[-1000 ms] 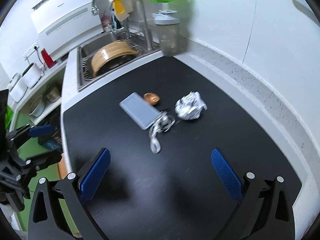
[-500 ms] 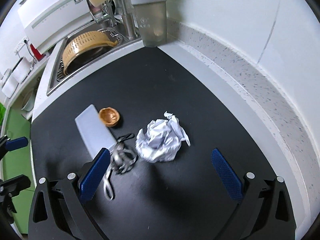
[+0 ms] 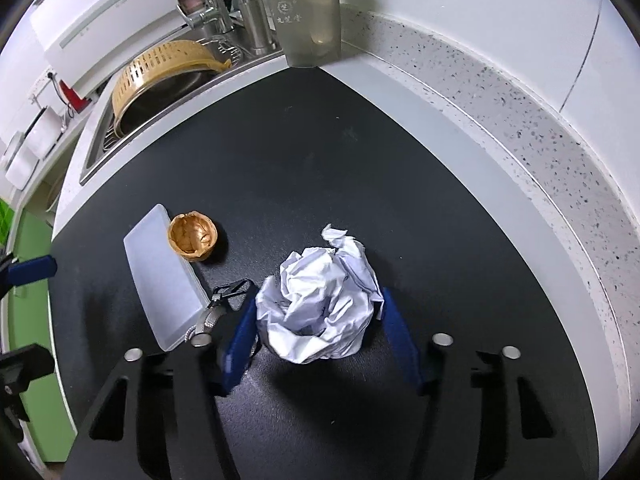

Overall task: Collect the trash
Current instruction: 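Grasp the crumpled foil ball with the right gripper while the left gripper grasps the brown nut shell, then carry the foil ball and nut shell over the wastebasket with both grippers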

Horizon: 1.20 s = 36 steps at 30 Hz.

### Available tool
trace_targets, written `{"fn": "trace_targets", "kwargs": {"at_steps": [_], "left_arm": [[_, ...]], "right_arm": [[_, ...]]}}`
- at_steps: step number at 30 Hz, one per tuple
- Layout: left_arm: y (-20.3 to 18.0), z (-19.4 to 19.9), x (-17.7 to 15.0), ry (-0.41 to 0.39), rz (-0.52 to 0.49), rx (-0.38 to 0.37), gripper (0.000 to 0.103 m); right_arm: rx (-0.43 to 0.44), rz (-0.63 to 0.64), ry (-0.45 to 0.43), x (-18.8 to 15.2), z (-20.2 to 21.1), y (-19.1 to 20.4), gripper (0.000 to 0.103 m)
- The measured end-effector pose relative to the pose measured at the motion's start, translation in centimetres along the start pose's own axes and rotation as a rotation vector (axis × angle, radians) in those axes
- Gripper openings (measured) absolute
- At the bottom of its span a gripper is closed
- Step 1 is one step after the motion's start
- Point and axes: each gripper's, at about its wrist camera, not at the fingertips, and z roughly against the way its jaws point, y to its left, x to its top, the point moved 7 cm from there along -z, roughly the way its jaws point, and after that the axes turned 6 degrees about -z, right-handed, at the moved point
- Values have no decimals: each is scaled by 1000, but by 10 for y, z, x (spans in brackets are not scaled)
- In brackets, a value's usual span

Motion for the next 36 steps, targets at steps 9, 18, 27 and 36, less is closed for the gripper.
{"fn": "trace_targets", "kwargs": {"at_steps": [9, 18, 27, 36], "left_arm": [[-7, -20, 25, 3, -50, -20, 100], [-13, -60, 50, 29, -136, -9, 100], [-10, -90, 58, 41, -203, 5, 95], [-14, -100, 58, 56, -246, 7, 41]], "right_arm": [[20, -1, -39, 8, 18, 1, 44], [29, -27, -75, 15, 40, -9, 44], [40, -57, -88, 16, 43, -19, 44], [50, -72, -96, 17, 43, -21, 44]]}}
